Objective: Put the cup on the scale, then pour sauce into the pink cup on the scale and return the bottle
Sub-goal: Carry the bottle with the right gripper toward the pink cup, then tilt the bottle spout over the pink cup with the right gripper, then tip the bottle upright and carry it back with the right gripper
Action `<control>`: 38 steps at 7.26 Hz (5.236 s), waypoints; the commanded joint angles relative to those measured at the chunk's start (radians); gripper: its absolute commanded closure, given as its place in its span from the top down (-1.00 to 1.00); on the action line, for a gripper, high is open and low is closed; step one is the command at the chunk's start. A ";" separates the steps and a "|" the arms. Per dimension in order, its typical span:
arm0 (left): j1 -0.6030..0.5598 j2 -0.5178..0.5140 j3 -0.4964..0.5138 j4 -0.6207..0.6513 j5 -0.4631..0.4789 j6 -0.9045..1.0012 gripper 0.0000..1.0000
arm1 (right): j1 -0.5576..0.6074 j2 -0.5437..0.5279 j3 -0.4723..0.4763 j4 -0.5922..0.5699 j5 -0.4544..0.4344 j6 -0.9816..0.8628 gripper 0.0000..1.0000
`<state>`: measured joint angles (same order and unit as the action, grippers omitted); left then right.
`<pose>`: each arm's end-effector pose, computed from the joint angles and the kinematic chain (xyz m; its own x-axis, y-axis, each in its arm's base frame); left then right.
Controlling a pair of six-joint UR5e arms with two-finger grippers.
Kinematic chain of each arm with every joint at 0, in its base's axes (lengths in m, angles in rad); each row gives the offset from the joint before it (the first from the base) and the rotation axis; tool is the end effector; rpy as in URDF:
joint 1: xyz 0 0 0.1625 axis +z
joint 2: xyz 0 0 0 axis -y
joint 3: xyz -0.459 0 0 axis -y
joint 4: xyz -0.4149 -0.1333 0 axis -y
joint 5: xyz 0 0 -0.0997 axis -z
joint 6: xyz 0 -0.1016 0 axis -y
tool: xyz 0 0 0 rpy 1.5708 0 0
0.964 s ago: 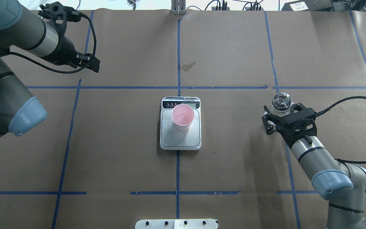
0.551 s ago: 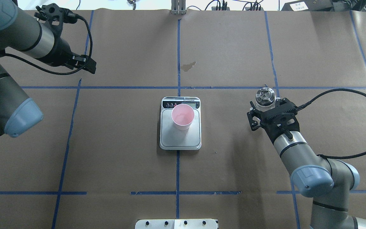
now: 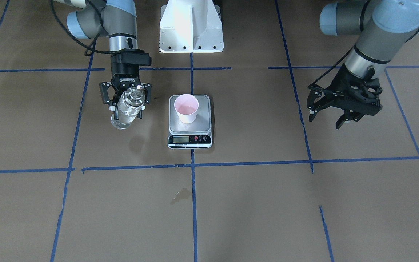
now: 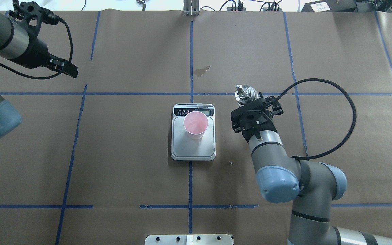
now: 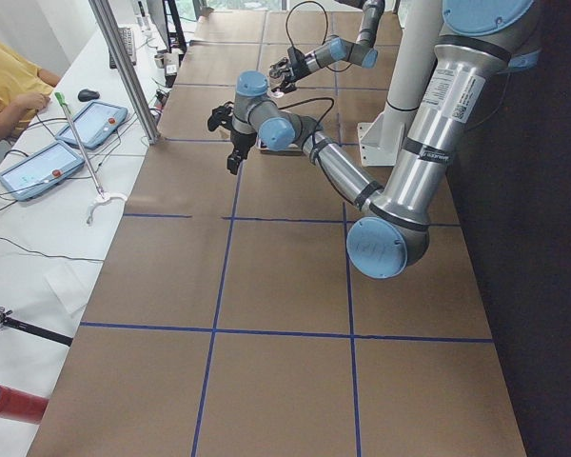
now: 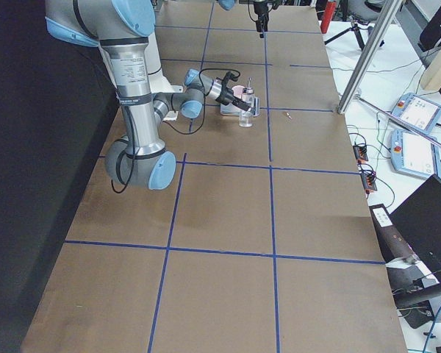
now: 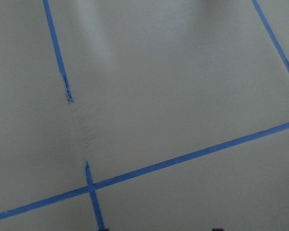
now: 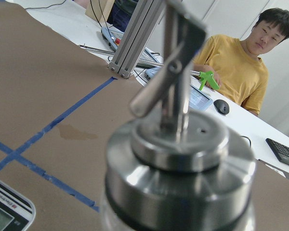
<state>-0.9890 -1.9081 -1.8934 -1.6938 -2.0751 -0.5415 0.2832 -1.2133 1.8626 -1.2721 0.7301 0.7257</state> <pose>0.2666 -0.5585 0.3340 0.6671 0.3510 -0.6571 -0.0533 0.9023 0.4279 -0.5218 -0.3695 0.3002 0.9458 -0.2443 0.2139 -0.0904 0.4347 0.8960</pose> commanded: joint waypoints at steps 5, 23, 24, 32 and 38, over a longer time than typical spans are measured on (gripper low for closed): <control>-0.037 0.024 -0.001 0.000 -0.042 0.060 0.54 | -0.059 0.087 -0.138 -0.155 -0.176 -0.299 -1.00; -0.037 0.021 -0.006 0.002 -0.057 0.051 0.54 | -0.062 0.091 -0.071 -0.329 -0.410 -1.011 -1.00; -0.037 0.021 -0.006 0.002 -0.075 0.051 0.54 | -0.062 0.081 -0.069 -0.331 -0.411 -1.031 -1.00; -0.037 0.021 -0.007 0.000 -0.083 0.048 0.56 | -0.087 0.006 0.001 -0.317 -0.344 -0.487 -1.00; -0.037 0.021 -0.007 0.000 -0.083 0.046 0.58 | -0.128 -0.087 0.000 0.030 -0.246 0.006 -1.00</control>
<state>-1.0262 -1.8868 -1.9010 -1.6935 -2.1573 -0.4943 0.1535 -1.2409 1.8596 -1.3709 0.4726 0.7240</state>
